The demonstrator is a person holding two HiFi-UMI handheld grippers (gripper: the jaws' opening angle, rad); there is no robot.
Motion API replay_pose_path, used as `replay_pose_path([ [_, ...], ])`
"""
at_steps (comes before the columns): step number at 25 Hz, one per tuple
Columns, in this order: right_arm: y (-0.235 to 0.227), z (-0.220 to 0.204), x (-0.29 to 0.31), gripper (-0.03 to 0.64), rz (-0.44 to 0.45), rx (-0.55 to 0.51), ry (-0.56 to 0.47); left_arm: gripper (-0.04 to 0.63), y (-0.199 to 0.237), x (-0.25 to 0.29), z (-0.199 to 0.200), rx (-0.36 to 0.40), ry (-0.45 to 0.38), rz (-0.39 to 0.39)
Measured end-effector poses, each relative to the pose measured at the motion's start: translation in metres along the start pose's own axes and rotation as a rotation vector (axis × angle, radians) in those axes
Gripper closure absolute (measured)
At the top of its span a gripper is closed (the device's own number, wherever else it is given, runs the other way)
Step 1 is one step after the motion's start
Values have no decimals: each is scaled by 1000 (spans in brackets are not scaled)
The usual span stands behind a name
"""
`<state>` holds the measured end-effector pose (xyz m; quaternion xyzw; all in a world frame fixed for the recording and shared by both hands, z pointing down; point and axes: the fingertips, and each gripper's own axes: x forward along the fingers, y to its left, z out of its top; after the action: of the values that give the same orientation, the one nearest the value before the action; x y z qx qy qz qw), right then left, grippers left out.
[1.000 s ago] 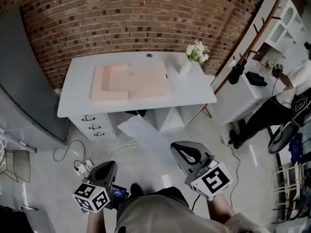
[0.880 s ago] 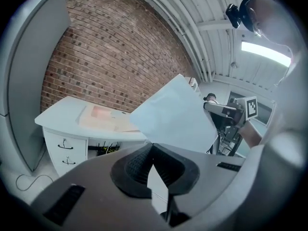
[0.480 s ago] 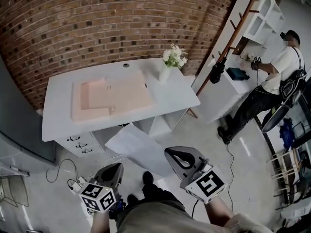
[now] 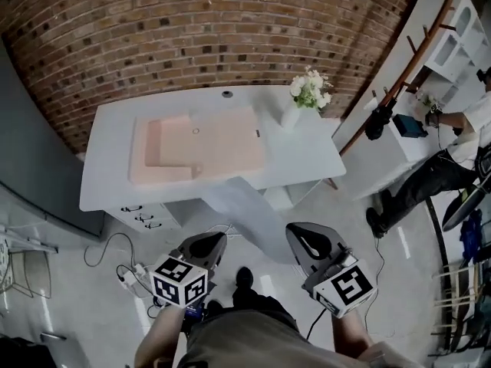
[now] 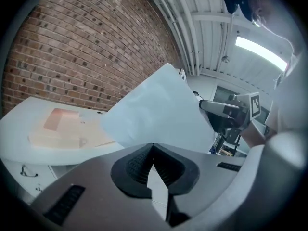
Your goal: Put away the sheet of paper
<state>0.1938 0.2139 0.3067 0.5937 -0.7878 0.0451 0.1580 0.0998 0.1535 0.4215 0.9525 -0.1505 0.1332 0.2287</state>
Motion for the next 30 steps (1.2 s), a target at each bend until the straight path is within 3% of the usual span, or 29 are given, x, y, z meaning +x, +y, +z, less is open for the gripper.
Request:
replay_pose_path([
  [5,-33,1,27,594,24,18,0,581,18,30,25,57,33,18],
  [17,-126,8,70,594,40,55,-47,581,48,124,89,9,49,-19],
  [24,-163,0,98,594,84,76,-59,581,53,119,109,-14,19,20],
  [30,-164,10,128,594,114,60,-66,581,70,88,120,53,-2,84],
])
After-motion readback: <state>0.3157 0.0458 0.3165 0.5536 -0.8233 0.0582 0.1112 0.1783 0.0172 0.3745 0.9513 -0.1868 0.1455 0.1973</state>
